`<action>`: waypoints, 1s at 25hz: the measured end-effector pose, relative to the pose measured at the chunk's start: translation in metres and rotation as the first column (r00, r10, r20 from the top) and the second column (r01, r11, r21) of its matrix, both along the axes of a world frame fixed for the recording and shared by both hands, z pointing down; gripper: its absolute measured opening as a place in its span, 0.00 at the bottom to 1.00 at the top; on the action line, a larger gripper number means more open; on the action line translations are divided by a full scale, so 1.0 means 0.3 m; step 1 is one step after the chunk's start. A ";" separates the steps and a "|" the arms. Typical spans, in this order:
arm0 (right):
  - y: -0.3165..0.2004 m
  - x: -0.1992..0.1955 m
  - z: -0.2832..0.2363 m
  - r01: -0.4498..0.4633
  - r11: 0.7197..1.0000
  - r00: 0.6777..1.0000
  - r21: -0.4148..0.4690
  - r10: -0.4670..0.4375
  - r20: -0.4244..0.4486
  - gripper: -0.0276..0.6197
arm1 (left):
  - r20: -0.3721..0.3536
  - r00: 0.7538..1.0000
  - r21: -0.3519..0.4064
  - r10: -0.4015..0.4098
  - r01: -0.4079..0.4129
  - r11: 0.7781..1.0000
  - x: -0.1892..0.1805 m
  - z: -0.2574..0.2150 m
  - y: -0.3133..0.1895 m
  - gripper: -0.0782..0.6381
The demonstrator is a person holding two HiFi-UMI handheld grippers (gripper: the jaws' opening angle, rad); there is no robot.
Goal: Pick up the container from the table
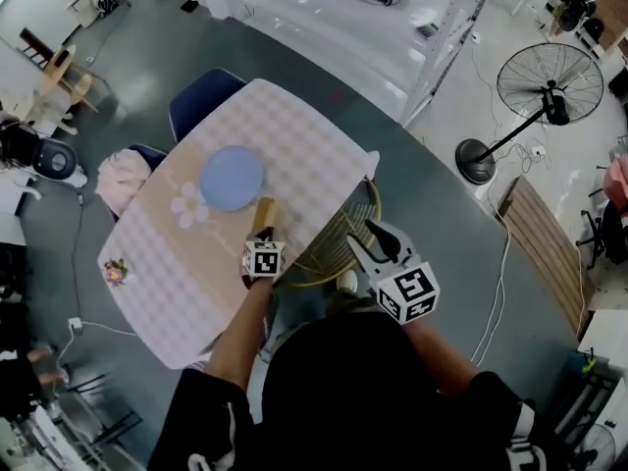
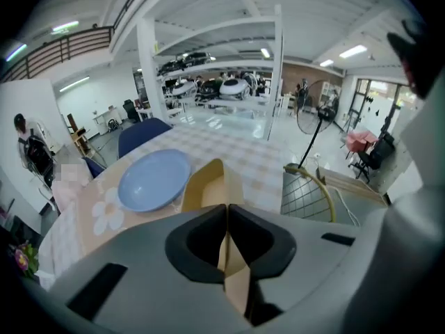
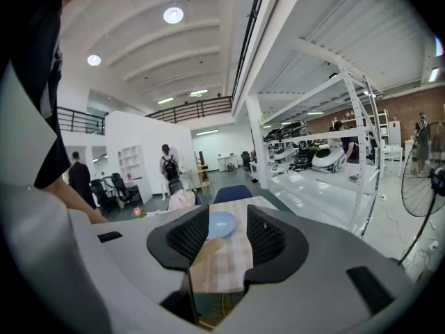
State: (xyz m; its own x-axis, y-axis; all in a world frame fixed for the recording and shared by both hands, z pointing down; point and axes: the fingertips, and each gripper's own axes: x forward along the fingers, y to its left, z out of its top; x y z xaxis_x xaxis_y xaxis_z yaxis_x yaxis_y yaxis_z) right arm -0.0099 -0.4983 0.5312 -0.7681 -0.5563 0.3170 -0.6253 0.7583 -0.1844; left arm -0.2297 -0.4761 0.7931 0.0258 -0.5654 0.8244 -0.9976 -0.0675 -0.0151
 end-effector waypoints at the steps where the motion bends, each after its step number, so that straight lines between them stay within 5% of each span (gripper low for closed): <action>1: -0.003 -0.005 -0.011 -0.019 1.000 1.000 0.004 0.019 0.010 0.29 | -0.017 1.000 0.036 -0.011 0.011 0.999 0.000 -0.060 0.015 0.13; 5: 0.004 -0.003 -0.092 -0.100 0.994 0.994 0.051 0.098 0.048 0.15 | -0.129 0.991 0.236 -0.032 0.062 0.970 0.031 -0.362 0.092 0.13; 7: 0.027 -0.016 -0.119 -0.112 0.992 0.993 0.063 0.109 0.056 0.06 | -0.174 0.984 0.331 -0.032 0.089 0.939 0.048 -0.519 0.152 0.13; 12: 0.127 -0.102 -0.151 -0.070 0.994 0.997 0.080 0.067 0.043 0.04 | -0.227 0.973 0.506 -0.041 0.154 0.849 0.052 -0.833 0.330 0.13; 17: 0.270 -0.197 -0.200 -0.053 0.994 0.996 0.090 0.046 0.074 0.04 | -0.238 0.970 0.591 -0.056 0.190 0.784 -0.011 -0.969 0.505 0.13; 25: 0.482 -0.293 -0.225 0.000 0.989 0.999 0.148 -0.005 0.036 0.04 | -0.271 0.962 0.634 -0.047 0.215 0.743 -0.082 -1.038 0.714 0.13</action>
